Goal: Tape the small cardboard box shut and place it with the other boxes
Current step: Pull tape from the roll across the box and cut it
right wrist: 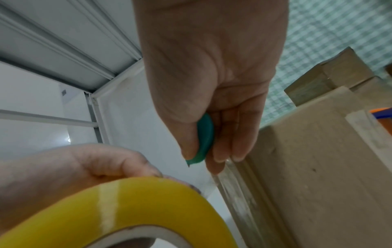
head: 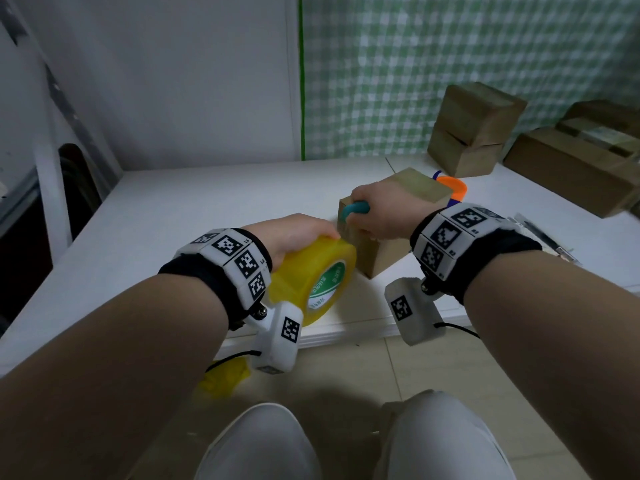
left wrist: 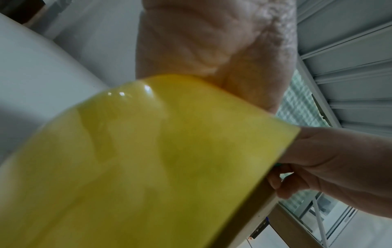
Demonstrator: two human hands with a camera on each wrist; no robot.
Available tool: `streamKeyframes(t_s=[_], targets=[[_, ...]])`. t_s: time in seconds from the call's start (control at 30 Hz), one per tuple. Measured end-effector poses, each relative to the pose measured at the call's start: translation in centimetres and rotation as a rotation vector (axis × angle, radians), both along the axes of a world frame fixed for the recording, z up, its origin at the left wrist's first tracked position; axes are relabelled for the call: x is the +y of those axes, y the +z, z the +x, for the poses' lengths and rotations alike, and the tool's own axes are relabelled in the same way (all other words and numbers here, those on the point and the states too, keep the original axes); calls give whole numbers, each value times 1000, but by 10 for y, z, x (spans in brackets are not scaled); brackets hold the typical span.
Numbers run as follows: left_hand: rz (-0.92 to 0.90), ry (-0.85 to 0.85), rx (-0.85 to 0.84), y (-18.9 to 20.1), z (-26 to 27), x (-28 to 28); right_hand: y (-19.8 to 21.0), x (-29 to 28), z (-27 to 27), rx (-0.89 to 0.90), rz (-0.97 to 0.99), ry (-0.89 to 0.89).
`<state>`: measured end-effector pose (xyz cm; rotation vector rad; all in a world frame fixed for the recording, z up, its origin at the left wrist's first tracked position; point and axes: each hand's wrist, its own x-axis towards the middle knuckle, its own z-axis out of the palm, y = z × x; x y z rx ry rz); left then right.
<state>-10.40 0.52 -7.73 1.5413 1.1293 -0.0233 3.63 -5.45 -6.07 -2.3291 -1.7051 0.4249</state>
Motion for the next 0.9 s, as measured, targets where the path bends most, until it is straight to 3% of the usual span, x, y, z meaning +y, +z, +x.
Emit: streamKeyframes(t_s=[0.17, 0.33, 0.5, 0.7, 0.9], targets=[[3, 6, 5, 0, 0, 1, 6, 3, 1, 334, -11, -75], [17, 2, 6, -1, 1, 2, 9, 1, 1, 433, -51, -72], [11, -7, 11, -2, 0, 3, 7, 1, -2, 303, -68, -65], [-11, -11, 9, -4, 1, 6, 1, 0, 0, -48, -57, 58], [-33, -20, 9, -4, 3, 8, -9, 2, 5, -90, 7, 55]])
